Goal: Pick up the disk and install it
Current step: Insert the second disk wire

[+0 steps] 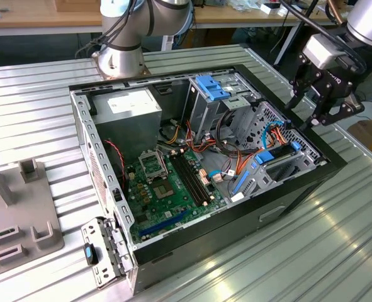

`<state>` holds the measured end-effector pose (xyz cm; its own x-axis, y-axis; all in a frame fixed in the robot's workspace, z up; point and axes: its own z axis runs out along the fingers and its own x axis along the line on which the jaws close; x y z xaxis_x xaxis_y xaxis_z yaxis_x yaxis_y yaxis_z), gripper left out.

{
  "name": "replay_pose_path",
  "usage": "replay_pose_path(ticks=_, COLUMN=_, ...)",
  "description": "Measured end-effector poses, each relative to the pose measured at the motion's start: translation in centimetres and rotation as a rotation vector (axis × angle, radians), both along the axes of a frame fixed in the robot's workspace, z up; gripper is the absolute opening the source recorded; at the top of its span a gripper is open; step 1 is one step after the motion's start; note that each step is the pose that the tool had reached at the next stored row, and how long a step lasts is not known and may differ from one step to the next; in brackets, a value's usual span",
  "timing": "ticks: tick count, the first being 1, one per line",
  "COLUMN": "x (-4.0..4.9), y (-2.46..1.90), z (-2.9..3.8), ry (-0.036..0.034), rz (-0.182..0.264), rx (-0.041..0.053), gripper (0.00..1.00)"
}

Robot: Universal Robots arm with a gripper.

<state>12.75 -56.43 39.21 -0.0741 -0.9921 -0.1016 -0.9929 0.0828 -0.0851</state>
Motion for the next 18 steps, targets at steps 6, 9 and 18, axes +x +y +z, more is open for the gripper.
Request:
replay_pose_path(ticks=6, x=-1.73, y=0.00, z=-0.01, ry=-0.0034, rz=0.000, rx=0.0000, gripper=0.56)
replay_pose_path(ticks=9, x=-1.73, y=0.00, z=-0.16, ry=-0.0034, rz=0.000, rx=-0.0002, gripper=0.56)
replay_pose_path(ticks=18, x=-1.74, y=-0.10, z=-0.20, ry=-0.0034, rz=0.000, rx=0.0002, gripper=0.56)
